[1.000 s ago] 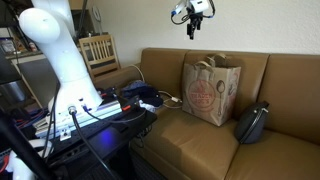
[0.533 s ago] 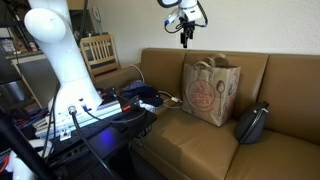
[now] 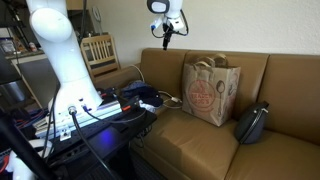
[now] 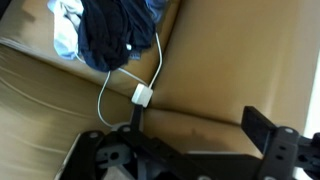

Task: Place the white fabric and the black fabric in the bag

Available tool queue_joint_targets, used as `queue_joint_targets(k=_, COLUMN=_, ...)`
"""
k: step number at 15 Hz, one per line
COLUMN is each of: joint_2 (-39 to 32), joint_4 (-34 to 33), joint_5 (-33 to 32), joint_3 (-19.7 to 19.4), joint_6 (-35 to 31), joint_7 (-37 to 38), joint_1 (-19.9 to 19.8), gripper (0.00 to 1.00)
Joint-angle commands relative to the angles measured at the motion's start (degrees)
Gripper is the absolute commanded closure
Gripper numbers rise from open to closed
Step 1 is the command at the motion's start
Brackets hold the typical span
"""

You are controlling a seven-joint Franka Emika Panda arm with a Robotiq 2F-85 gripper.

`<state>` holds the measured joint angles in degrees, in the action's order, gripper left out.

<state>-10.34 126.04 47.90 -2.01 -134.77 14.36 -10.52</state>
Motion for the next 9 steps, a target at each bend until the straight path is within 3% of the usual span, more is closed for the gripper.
queue_joint_targets(k=1, joint_2=1.15, joint_4=3.91, joint_5=-0.14, joint_3=1.33, joint_6=4.26, joint_7=-3.78, joint_1=4.52, gripper=0.0)
queue_joint_targets(k=4, joint_2=-1.71, joint_4=5.48, joint_5=-6.3, joint_3=1.71, joint_6=5.12, joint_7=-2.42, joint_1=8.19, gripper=0.0)
queue_joint_targets(k=7, joint_2=-7.29, joint_4=5.32, joint_5=-5.14, joint_3=6.34, joint_6=-5.19, joint_7=1.89, joint_1=15.37, gripper=0.0)
queue_joint_targets(k=8, joint_2=-4.48, joint_4=5.81, joint_5=-5.35, joint_3=4.38, joint_6=0.16, joint_7=-0.18, joint_1=12.19, gripper=0.0)
queue_joint_targets(k=9, joint_2=-5.93, joint_4=5.77, joint_5=-5.39, joint_3=5.68, joint_6=-2.63, joint_7=1.14, joint_1=14.06, gripper=0.0)
